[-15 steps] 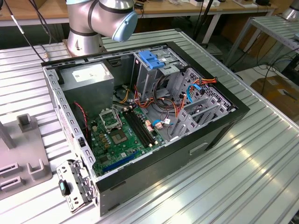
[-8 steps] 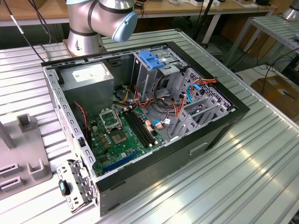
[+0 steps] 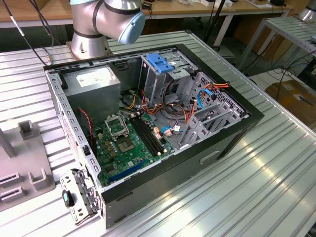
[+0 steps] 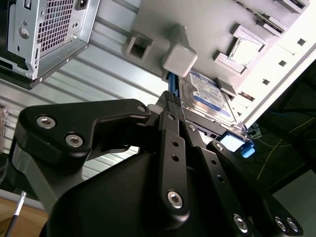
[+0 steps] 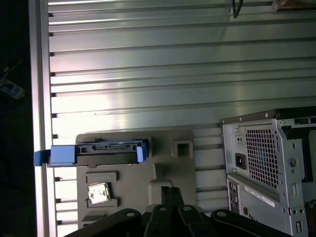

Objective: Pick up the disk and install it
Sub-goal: 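Reach for the disk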

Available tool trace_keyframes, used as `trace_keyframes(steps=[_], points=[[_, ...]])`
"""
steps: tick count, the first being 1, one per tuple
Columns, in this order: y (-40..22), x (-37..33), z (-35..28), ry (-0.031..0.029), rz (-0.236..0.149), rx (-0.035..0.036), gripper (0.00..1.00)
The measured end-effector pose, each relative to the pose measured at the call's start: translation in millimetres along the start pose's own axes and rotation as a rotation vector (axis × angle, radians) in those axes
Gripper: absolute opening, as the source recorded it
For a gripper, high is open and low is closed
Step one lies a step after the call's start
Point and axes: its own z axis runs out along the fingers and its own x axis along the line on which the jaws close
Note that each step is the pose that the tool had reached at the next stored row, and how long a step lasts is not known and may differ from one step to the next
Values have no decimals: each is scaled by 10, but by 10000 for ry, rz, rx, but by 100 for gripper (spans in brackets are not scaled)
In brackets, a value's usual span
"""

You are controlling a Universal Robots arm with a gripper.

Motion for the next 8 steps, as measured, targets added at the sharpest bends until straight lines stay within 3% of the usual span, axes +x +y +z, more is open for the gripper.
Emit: trace_keyframes(steps=[8], points=[[-1,5,10,1,1,1,11]])
